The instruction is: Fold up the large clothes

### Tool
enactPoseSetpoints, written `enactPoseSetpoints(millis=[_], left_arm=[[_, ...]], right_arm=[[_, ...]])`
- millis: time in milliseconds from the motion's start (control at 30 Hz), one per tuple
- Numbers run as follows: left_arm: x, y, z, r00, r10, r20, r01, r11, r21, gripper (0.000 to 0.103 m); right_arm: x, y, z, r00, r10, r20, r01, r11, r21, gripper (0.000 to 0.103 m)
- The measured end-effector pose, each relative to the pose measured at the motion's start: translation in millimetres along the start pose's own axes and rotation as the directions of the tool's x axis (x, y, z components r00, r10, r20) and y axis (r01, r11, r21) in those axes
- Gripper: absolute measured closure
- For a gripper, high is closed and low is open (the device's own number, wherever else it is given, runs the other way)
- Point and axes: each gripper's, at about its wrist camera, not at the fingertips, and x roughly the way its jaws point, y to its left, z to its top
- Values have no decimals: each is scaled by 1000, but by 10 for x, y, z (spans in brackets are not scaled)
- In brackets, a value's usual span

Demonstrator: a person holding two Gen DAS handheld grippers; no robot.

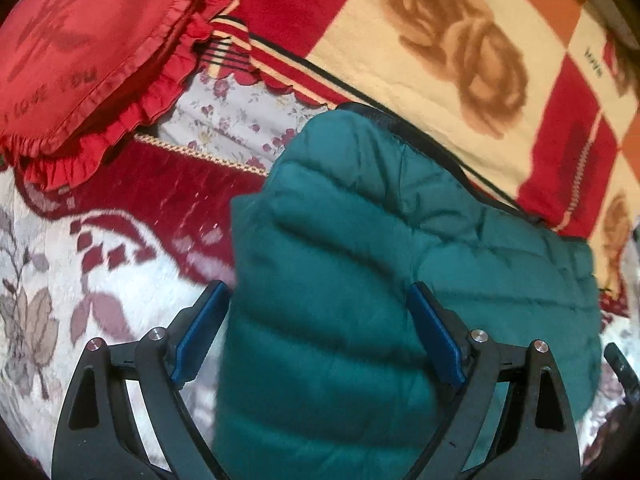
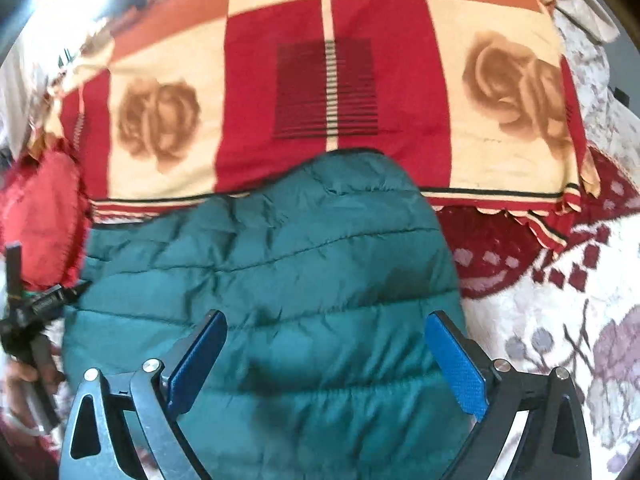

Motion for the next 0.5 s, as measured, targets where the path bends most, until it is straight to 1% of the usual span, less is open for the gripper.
enactPoseSetpoints(millis=[133,267,400,500], left_arm=[[-290,156,-202,998,-58,-12,58,998,-21,12],[-534,327,-417,993,-113,-26,111,992,-55,12],[-609,494,-652,985,-165,-56,159,981,-110,12],[-626,489,-810,974,-212,-82,201,971,-129,12]], right_arm=[[-245,-92,-143,1000,10,-20,-10,1000,6,5],[-365,-239,-306,999,34,-38,-31,998,56,4],[-323,-397,-508,995,64,-81,-53,991,125,4],[-279,-476,-597,991,98,-93,-79,980,183,3]])
